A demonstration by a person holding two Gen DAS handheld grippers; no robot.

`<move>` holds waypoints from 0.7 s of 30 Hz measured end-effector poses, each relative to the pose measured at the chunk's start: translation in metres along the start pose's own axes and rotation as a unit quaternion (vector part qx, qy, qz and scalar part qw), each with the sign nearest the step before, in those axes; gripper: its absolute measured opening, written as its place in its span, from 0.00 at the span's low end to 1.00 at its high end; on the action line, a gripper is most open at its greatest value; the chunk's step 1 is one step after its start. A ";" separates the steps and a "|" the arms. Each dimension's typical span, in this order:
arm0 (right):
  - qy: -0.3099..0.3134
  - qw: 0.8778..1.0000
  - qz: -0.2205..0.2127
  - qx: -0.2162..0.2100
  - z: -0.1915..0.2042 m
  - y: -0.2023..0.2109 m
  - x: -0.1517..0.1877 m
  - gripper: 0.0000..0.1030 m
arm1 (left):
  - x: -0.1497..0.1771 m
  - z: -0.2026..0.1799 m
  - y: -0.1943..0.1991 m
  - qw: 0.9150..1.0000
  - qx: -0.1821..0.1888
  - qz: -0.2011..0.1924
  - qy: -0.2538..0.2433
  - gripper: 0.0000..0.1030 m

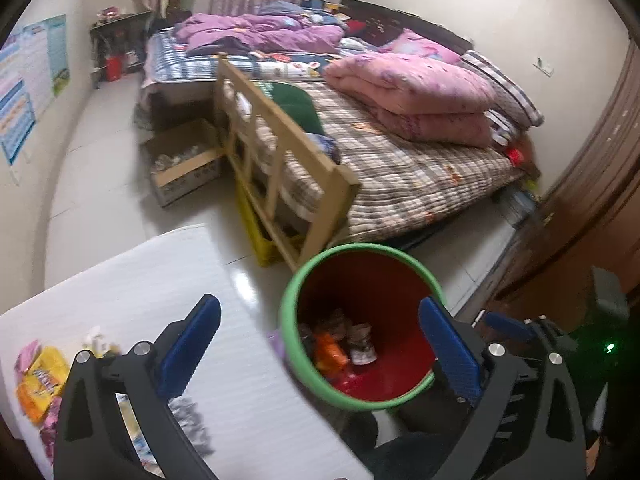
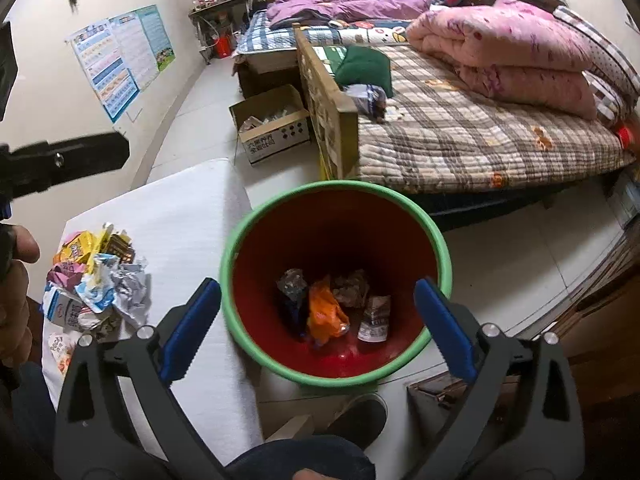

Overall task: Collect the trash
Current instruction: 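Move both tools back over the table toward the remaining trash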

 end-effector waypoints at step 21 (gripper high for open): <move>0.112 0.991 0.006 -0.067 0.178 0.023 0.022 0.95 | 0.109 0.185 0.149 0.989 -0.096 -0.030 0.109 0.92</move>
Point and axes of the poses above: each gripper's, at about its wrist camera, not at the fingertips, and y roughly against the way its jaws point, z to its left, x to its underside, the point moved 5 cm from there along -y, roughly the way its jaws point
